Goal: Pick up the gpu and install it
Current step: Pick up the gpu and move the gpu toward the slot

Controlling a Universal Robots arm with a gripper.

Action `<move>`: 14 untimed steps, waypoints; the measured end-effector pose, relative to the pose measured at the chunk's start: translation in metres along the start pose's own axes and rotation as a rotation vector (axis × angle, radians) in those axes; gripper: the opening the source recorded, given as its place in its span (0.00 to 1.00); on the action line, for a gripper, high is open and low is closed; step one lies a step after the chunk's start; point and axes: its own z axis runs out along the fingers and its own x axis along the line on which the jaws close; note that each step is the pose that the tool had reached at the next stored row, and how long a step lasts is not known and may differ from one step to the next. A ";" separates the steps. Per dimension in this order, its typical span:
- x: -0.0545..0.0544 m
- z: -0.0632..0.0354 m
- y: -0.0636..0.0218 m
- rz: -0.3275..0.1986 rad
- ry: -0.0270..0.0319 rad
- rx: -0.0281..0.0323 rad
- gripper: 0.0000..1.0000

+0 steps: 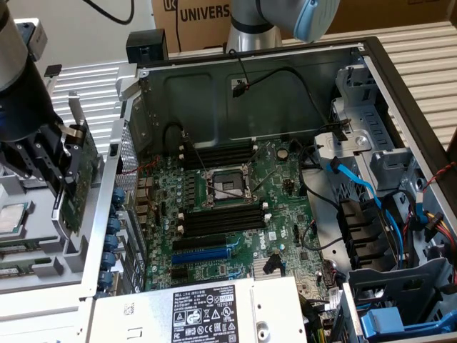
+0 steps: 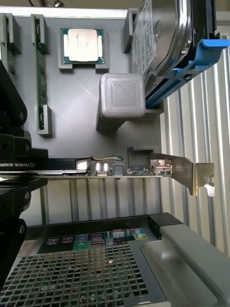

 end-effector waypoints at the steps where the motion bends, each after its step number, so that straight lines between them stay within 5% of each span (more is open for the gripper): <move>1: 0.000 -0.0032 0.0004 0.000 0.0000 -0.0010 0.26; 14: 0.000 -0.0637 0.0072 0.000 0.0006 -0.0072 0.26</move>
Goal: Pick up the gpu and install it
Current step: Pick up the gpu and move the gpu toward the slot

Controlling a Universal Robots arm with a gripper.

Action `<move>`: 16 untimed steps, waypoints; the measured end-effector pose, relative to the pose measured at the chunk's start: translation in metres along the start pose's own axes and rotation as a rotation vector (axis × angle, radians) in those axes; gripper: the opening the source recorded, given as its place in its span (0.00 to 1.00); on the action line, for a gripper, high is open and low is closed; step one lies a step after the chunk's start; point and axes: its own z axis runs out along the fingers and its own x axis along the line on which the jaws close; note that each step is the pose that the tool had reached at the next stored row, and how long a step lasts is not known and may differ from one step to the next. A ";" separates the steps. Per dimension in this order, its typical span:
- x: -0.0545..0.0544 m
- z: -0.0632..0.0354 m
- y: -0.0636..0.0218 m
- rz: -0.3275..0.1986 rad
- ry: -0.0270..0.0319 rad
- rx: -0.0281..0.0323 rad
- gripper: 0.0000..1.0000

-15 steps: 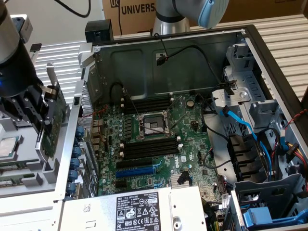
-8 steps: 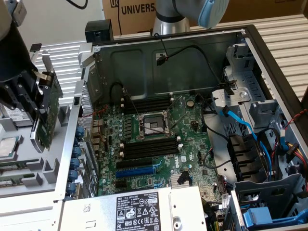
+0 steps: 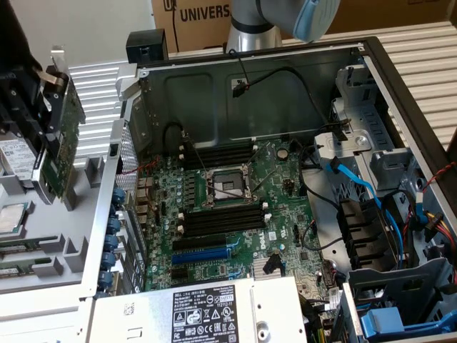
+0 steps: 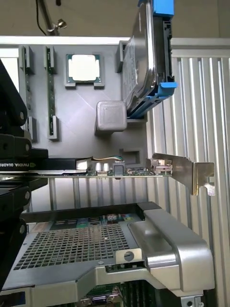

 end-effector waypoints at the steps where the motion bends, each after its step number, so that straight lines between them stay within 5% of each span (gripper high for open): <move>1: 0.000 -0.0043 0.0005 0.000 0.0000 0.0000 0.26; 8: -0.003 -0.0400 0.0052 0.000 0.0000 -0.0001 0.26; 16: -0.022 -0.0762 0.0088 0.000 0.0001 -0.0002 0.26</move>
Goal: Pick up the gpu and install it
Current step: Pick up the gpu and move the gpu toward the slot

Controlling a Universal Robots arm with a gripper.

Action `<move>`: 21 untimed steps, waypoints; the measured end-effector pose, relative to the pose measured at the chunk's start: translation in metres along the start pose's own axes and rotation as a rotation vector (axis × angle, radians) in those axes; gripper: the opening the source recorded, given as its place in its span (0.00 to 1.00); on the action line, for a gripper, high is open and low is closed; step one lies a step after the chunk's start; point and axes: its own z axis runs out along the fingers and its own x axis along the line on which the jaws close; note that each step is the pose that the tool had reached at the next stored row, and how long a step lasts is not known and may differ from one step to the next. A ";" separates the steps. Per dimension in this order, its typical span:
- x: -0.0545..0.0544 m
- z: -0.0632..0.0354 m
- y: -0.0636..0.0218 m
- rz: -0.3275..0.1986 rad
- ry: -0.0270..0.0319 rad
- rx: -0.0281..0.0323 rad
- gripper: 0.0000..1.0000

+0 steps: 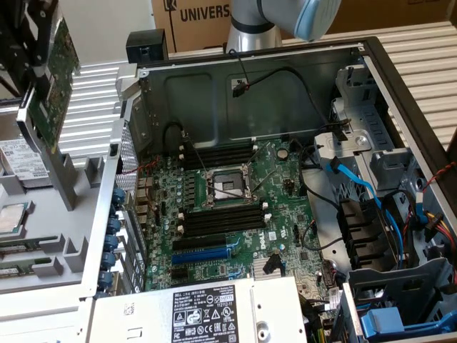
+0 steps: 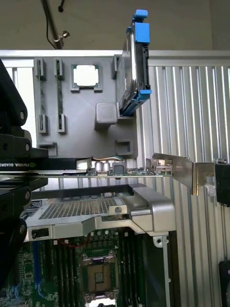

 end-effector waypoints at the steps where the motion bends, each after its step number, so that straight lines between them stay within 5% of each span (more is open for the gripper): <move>1: -0.003 -0.0048 0.0003 0.000 -0.0001 -0.0002 0.26; 9: -0.029 -0.0308 0.0002 0.000 0.0034 -0.0064 0.26; 21: -0.074 -0.0364 -0.0013 0.002 0.0183 -0.0101 0.26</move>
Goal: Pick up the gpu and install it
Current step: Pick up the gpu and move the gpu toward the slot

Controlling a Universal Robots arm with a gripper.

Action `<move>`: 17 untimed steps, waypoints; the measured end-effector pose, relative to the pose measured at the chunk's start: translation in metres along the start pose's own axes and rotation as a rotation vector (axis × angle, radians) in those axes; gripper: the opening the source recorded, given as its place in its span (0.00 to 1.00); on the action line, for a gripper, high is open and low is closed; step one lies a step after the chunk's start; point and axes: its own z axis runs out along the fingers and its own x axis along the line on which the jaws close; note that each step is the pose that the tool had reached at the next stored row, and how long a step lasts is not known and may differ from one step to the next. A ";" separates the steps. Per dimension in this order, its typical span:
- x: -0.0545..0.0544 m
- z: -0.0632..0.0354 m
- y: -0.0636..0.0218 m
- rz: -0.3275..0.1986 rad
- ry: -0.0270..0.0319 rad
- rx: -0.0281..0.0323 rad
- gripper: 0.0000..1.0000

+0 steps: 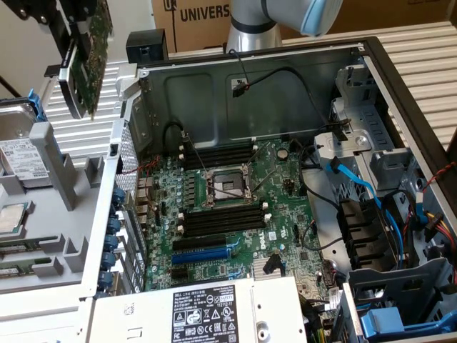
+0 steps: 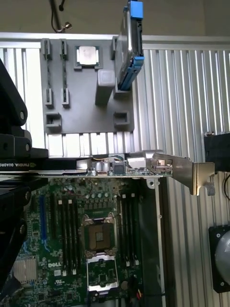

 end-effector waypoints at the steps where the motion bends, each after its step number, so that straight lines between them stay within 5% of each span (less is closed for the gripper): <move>1: -0.004 -0.0002 0.0000 0.000 0.0018 0.0000 0.26; 11: -0.042 -0.0013 0.0002 0.004 0.0298 0.0017 0.26; 17: -0.043 -0.0013 0.0001 0.004 0.0304 0.0018 0.26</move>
